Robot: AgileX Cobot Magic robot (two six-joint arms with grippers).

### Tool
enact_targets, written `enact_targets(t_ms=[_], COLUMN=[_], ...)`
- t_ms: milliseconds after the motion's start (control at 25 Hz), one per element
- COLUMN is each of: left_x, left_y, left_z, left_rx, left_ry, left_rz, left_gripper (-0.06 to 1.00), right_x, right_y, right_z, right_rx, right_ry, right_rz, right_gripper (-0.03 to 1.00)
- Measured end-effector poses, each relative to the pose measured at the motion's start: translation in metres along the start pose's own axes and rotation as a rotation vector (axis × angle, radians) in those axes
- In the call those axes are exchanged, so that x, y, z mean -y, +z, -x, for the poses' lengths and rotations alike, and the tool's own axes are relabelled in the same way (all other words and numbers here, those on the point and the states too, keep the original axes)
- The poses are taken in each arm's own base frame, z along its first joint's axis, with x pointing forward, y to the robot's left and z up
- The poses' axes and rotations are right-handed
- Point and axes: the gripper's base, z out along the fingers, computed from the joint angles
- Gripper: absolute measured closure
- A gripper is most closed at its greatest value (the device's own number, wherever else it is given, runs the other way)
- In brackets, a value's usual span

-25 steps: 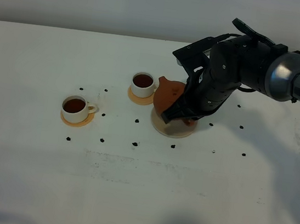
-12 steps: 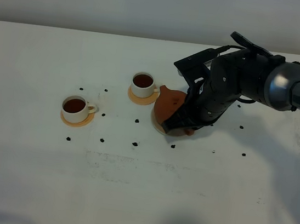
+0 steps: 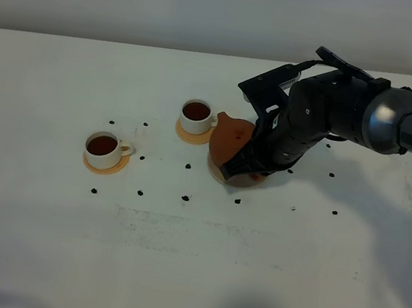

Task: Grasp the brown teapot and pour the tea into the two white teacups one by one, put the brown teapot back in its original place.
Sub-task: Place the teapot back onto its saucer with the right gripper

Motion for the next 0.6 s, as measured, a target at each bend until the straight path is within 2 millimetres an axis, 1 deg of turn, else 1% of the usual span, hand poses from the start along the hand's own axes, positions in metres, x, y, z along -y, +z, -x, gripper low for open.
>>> enact_targets(t_ms=[200,600], left_x=[0.0000,0.0000], left_y=[0.0000,0.0000], left_z=[0.0000,0.0000], left_rx=[0.000,0.000], left_ry=[0.000,0.000], left_rz=[0.000,0.000], left_gripper=[0.45,0.45], right_x=[-0.0008,-0.0009], right_y=[0.0115,0.0115], right_z=[-0.0034,-0.0035], right_rx=[-0.028,-0.030], right_ry=[0.005,0.006], right_rz=[0.008,0.008], right_gripper=[0.88,0.88])
